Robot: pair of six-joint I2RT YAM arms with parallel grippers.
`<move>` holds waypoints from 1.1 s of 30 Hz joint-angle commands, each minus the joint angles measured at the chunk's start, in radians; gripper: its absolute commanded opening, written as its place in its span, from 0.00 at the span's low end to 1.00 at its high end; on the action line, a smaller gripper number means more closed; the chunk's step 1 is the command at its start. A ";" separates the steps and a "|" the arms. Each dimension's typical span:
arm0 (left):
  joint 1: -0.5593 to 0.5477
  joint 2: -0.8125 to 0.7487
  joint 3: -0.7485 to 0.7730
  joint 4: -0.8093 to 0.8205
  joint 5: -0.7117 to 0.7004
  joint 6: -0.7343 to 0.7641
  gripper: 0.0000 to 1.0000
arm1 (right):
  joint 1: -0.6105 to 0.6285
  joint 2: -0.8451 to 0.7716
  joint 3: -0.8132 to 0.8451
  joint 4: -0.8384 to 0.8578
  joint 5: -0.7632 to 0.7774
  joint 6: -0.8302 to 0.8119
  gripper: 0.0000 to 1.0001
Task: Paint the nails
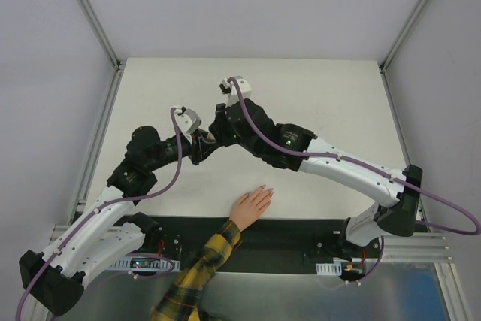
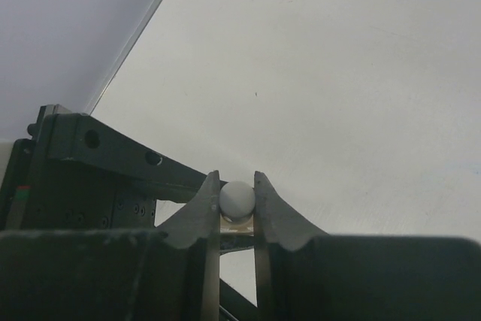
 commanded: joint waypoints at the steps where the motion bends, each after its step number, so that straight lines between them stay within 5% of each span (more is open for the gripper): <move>1: -0.015 -0.012 0.037 0.040 0.116 0.027 0.00 | -0.019 -0.073 -0.060 0.082 -0.015 -0.102 0.01; 4: -0.015 -0.006 0.039 0.040 0.266 0.051 0.00 | -0.106 -0.127 -0.205 0.248 -0.357 -0.296 0.01; 5: -0.015 -0.003 0.039 0.042 0.338 0.053 0.00 | -0.148 -0.179 -0.289 0.340 -0.601 -0.359 0.00; 6: -0.015 -0.001 0.043 0.044 0.410 0.051 0.00 | -0.245 -0.196 -0.366 0.444 -1.113 -0.389 0.00; 7: -0.015 -0.001 0.045 0.063 0.552 0.045 0.00 | -0.286 -0.199 -0.458 0.585 -1.227 -0.347 0.00; 9: -0.015 0.005 0.022 0.138 0.644 -0.031 0.00 | -0.329 -0.139 -0.421 0.564 -1.462 -0.304 0.00; 17: -0.011 0.071 0.045 0.071 0.613 0.019 0.00 | -0.300 -0.204 -0.451 0.521 -1.319 -0.317 0.00; 19: -0.011 0.068 0.042 0.070 0.560 0.025 0.00 | -0.302 -0.234 -0.441 0.479 -1.183 -0.300 0.02; 27: -0.012 0.043 0.044 0.033 0.245 0.048 0.00 | -0.250 -0.271 -0.301 0.234 -0.642 -0.115 0.75; 33: -0.015 0.031 0.054 0.007 0.083 0.042 0.00 | -0.133 -0.178 -0.145 0.064 -0.307 -0.092 0.77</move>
